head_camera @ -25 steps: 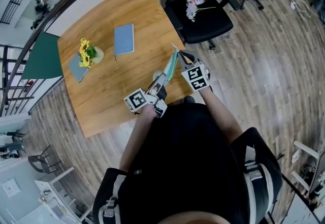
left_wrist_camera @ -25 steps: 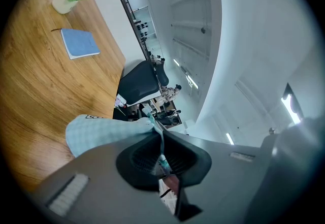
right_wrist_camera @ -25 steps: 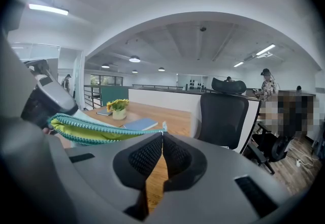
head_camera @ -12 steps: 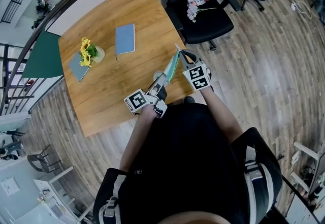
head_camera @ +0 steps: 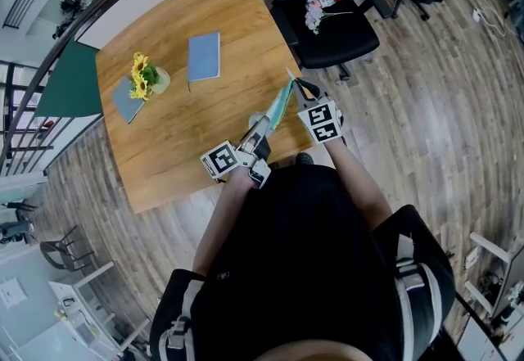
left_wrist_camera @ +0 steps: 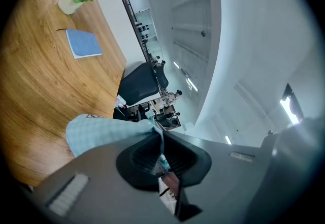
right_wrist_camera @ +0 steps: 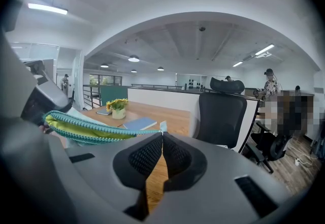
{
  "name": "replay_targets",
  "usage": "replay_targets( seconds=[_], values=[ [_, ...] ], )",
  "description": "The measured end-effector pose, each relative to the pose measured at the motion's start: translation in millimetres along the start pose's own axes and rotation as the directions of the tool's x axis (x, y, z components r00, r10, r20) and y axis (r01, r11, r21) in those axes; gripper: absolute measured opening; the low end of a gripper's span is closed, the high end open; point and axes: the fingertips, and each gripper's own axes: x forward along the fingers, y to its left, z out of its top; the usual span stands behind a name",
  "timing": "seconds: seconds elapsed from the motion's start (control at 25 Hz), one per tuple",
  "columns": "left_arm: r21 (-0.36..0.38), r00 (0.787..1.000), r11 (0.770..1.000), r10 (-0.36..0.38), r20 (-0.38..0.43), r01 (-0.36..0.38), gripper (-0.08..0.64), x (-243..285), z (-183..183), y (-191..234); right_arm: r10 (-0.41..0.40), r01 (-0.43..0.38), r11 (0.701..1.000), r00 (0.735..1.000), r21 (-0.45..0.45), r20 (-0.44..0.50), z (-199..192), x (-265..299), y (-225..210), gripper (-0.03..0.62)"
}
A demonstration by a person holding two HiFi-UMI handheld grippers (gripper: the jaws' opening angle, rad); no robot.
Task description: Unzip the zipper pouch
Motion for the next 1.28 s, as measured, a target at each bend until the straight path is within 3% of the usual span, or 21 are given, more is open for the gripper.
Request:
replay_targets(
  seconds=[0.28,0.56,0.76,0.84,1.0,1.12,1.28],
  values=[
    [0.005,1.0,1.0,0.004,0.01,-0.004,0.012,-2,-4,-3,0.013,-0.013,1.0,1.0,0.0,-0.005,-3,-3,0,0.009],
    [-0.044,0.999,0.999,0.003,0.035,-0.002,0.011,-6,-8,-7,0.064,-0.065,0.997,0.998,0.045,0.016,-2,-6,2,0.017],
    [-0.011,0.999,1.0,0.009,0.052,-0.009,0.011,-12,-7,-2,0.06,-0.061,0.997,0.998,0.051,0.013,-8,-11,-2,0.048],
    [-0.031,0.998,1.0,0.005,0.063,-0.003,0.011,-13,-8,-2,0.051,-0.052,0.997,0.999,0.055,0.011,-11,-13,-4,0.046],
    [0.006,0.997,0.999,0.033,0.075,-0.033,0.011,-19,-2,5,0.037,-0.037,0.997,0.999,0.063,0.004,-18,-18,-9,0.026],
    [-0.028,0.995,0.999,0.025,0.098,-0.022,0.011,-23,5,4,0.04,-0.039,0.997,0.999,0.07,-0.003,-25,-19,-5,0.003],
    [0.026,0.993,0.998,0.045,0.112,-0.048,0.011,-31,22,17,0.06,-0.058,0.996,0.998,0.064,-0.016,-29,-17,6,0.002]
  ],
)
